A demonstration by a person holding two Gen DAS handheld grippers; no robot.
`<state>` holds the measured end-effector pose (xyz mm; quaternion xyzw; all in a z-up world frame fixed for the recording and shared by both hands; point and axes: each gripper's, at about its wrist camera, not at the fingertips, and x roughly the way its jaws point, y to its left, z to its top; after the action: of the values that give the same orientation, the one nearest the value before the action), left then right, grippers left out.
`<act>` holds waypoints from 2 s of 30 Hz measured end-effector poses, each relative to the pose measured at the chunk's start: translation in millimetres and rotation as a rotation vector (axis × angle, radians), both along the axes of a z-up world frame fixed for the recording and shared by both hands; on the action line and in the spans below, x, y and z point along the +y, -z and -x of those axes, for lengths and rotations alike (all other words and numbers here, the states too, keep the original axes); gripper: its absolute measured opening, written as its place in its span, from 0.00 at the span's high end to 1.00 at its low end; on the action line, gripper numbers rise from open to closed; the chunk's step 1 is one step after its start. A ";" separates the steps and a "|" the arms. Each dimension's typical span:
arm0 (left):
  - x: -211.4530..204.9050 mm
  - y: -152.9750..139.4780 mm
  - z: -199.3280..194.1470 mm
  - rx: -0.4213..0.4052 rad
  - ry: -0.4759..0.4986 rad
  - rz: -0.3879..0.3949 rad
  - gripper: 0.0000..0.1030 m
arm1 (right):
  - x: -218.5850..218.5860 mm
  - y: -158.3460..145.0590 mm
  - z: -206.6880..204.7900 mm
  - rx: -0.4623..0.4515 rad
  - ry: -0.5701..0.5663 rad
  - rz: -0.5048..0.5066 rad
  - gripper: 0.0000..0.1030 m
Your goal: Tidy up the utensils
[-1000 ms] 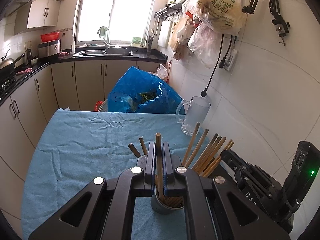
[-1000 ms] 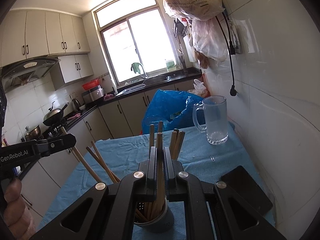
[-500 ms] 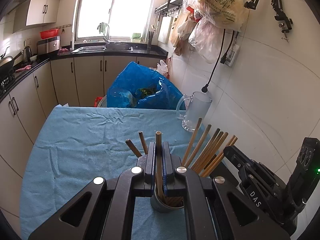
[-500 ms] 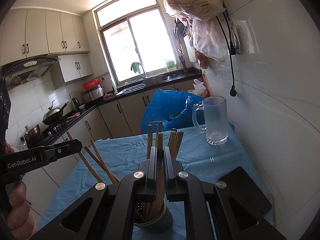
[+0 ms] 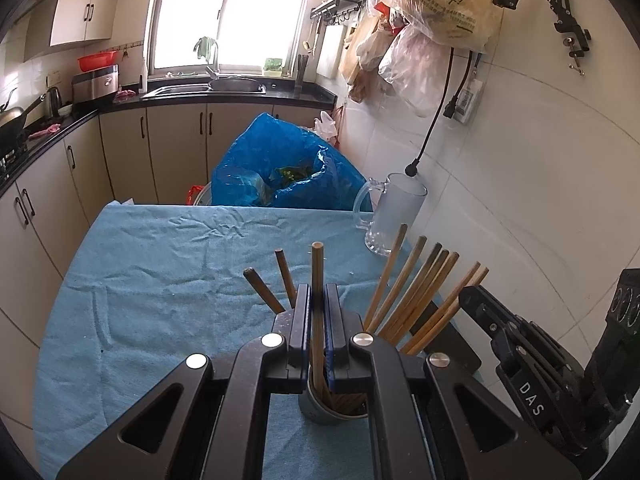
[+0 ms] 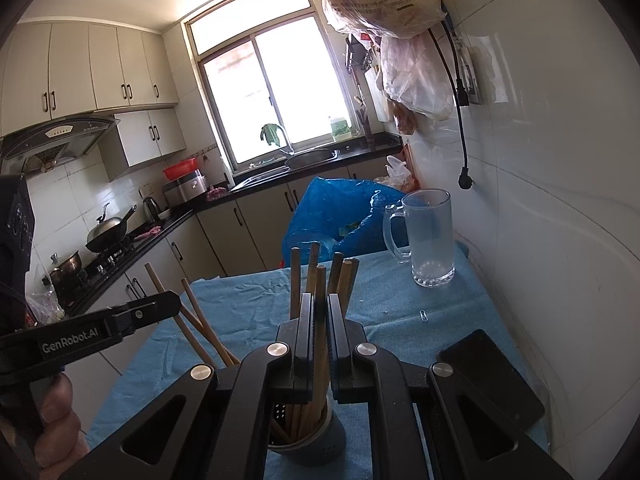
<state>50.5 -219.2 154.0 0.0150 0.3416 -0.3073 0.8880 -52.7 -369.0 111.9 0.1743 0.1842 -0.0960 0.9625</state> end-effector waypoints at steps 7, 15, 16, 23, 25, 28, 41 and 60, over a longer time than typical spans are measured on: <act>-4.2 3.6 -3.8 0.010 0.005 -0.003 0.95 | -0.1 0.3 0.9 0.001 -0.004 -0.004 0.93; -5.4 8.3 -6.3 0.027 0.007 -0.007 0.88 | -0.4 -0.8 7.3 -0.013 -0.002 -0.003 0.93; -5.7 8.3 -6.1 0.027 0.005 -0.008 0.87 | -0.1 -1.2 8.3 -0.015 0.000 -0.002 0.93; -5.2 7.0 -3.2 0.021 0.001 -0.007 0.81 | 1.1 -4.1 12.2 -0.014 0.005 -0.004 0.93; -5.3 7.0 -3.2 0.020 0.001 -0.007 0.80 | 0.5 -4.3 13.6 -0.014 0.009 -0.006 0.93; -4.0 6.1 -1.2 0.018 -0.008 -0.006 0.75 | 0.2 -5.6 15.6 -0.014 0.009 -0.009 0.93; 10.0 7.9 4.3 0.016 -0.044 -0.006 0.63 | 5.7 -7.2 23.1 0.003 0.026 0.009 0.61; 63.8 28.9 24.8 -0.039 -0.271 -0.105 0.10 | 14.2 1.8 38.3 0.080 0.100 0.051 0.04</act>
<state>25.7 -155.3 125.1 0.0209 0.3388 -0.1661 0.9258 -91.1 -354.8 110.1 0.1548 0.2109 -0.1556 0.9525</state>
